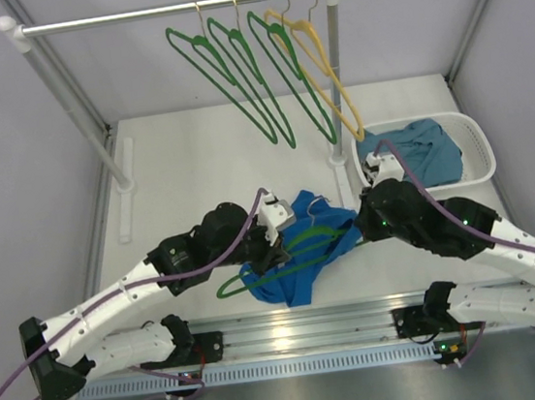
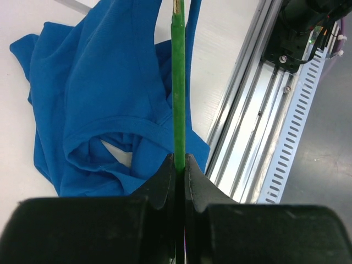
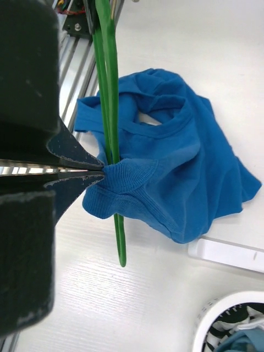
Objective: Place the tank top on the hanger
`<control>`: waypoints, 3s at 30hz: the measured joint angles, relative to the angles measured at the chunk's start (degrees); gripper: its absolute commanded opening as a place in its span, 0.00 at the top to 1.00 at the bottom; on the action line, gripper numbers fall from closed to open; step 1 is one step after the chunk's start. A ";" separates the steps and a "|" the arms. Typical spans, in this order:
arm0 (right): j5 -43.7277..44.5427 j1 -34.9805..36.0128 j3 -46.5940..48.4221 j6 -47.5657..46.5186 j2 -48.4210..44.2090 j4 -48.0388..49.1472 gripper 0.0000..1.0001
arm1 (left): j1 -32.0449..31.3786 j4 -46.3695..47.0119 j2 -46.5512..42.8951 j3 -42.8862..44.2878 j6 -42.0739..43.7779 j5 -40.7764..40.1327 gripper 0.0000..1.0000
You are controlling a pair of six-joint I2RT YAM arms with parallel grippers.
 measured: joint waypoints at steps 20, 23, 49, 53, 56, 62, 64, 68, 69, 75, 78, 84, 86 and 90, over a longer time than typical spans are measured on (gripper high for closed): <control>4.70 0.00 -0.50 -4.35 1.31 -0.07 0.54 | -0.07 31.91 -4.48 -19.78 -5.49 -0.07 1.00; 3.37 0.00 -3.10 -6.08 -1.07 2.47 0.46 | -0.13 34.93 -3.69 -21.64 -7.06 0.02 1.00; 6.43 9.49 -7.74 -13.20 8.55 24.65 0.48 | -0.33 45.62 6.69 -24.15 -15.50 -0.81 1.00; 8.17 9.49 -9.27 -12.46 8.24 26.14 0.50 | -0.39 45.90 6.69 -24.26 -16.31 -0.79 1.00; 9.49 9.49 -10.21 -12.24 8.09 27.45 0.54 | -0.37 46.14 6.84 -24.30 -16.63 -0.50 1.00; 10.84 9.49 -12.33 -11.76 8.09 29.29 0.72 | -0.39 46.86 7.69 -24.81 -17.46 0.26 0.98; 10.93 9.49 -12.68 -11.58 8.09 29.90 0.81 | -0.44 47.06 7.69 -24.96 -17.81 0.48 0.96; 11.28 9.55 -12.72 -11.06 7.91 30.64 1.00 | -0.44 47.47 7.69 -25.00 -18.08 0.90 0.91; 11.37 9.55 -12.81 -11.17 7.65 30.67 1.00 | -0.44 47.69 7.78 -25.00 -18.10 0.94 0.91; 11.91 9.55 -14.71 -11.21 5.79 30.45 1.00 | -0.48 49.66 8.96 -24.98 -18.40 1.66 0.75; 11.91 9.55 -15.47 -11.32 5.22 29.70 1.00 | -0.48 50.36 8.96 -24.70 -18.75 1.60 0.60; 11.63 9.57 -16.39 -11.85 2.36 29.42 1.00 | -0.48 50.42 8.94 -22.95 -19.32 0.94 0.59; 11.10 9.57 -16.61 -12.22 1.25 29.31 1.00 | -0.48 50.40 8.83 -22.51 -19.34 0.20 0.54; 9.88 9.57 -17.57 -13.03 -0.50 29.31 1.00 | -0.48 49.48 6.54 -22.43 -19.91 -2.95 0.48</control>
